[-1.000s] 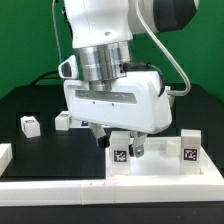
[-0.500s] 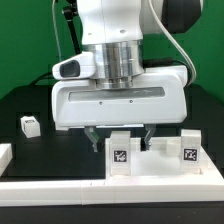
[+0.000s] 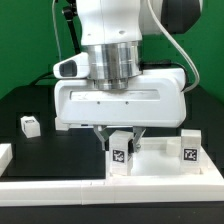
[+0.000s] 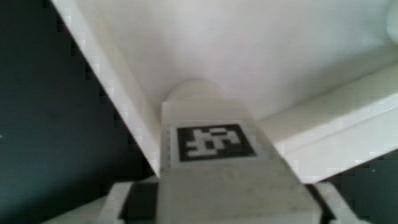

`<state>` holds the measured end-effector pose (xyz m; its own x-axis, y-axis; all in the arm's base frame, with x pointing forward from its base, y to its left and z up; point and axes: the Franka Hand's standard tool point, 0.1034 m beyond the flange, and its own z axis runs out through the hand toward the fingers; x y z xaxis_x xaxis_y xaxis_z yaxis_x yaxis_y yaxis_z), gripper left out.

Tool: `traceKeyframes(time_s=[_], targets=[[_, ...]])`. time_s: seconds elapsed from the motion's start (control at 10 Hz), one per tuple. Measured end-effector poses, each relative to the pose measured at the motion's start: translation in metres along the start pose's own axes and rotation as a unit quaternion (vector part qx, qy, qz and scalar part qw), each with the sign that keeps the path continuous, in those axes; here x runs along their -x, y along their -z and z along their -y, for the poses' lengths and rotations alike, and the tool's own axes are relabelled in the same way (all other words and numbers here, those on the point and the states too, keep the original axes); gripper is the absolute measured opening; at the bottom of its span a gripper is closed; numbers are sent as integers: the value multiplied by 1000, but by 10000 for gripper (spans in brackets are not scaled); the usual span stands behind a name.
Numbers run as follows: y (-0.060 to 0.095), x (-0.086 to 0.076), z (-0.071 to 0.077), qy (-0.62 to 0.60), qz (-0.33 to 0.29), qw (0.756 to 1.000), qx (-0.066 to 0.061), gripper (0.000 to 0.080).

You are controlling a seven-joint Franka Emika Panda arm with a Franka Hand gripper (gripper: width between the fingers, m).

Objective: Assemble square table

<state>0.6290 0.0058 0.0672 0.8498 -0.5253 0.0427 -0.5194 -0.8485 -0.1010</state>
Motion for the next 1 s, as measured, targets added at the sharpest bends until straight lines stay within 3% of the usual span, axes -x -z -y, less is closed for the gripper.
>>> traceKeyframes(time_s=[0.2, 0.4, 0.7, 0.9, 1.0], targets=[[1, 3, 0, -223, 9, 975, 10, 294], [2, 1, -1, -392, 24, 919, -3, 294], [0, 3, -1, -475, 26, 879, -3, 294], [0, 3, 0, -494, 26, 869, -3, 294], [-1, 2, -1, -443, 25, 896, -4, 294]])
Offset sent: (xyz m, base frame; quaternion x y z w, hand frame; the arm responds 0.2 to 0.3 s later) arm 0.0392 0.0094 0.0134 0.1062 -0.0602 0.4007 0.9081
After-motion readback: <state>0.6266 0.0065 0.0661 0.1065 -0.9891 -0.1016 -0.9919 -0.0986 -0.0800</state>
